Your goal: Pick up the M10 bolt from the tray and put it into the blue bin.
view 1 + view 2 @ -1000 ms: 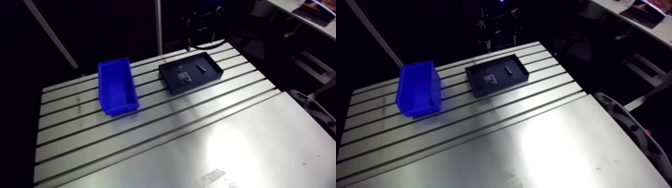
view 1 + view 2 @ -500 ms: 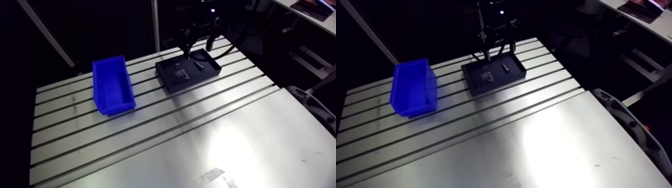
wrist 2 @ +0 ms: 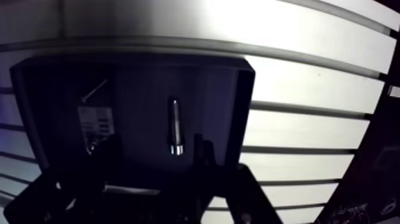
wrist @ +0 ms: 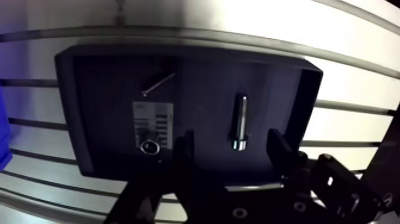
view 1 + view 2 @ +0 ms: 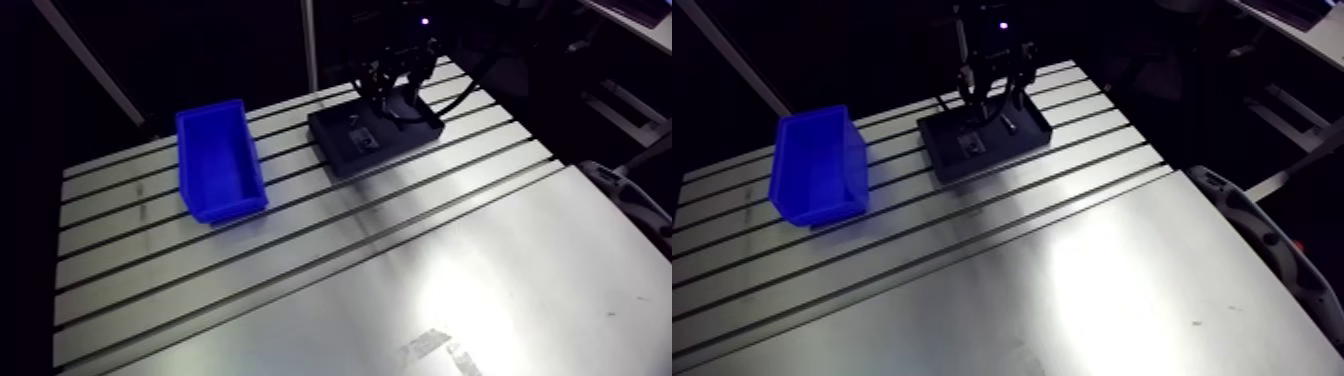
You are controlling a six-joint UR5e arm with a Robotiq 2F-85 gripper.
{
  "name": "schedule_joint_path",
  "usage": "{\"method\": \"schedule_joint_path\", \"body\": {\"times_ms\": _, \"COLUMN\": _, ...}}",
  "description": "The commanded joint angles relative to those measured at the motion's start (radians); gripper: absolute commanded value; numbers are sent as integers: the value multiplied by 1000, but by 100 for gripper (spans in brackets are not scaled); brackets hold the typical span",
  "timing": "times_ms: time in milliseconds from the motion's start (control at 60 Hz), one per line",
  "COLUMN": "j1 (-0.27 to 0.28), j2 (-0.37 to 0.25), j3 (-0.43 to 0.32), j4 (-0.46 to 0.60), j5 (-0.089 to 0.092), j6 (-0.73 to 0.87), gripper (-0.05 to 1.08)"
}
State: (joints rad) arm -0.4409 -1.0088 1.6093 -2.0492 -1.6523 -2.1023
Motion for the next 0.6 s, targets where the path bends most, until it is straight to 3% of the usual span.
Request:
{"method": "schedule_joint_path", "body": {"times_ms": 17, "j1": -7, "j2": 19, "j3": -5, "j4": -12, "j5": -1, "j6": -2, "gripper": 32}}
{"method": "schedule_joint_path", "body": {"times_ms": 600, "j1": -7, "j2": 20, "j3": -1, "j4": -18, "j5": -2, "j6": 0, "gripper": 40}}
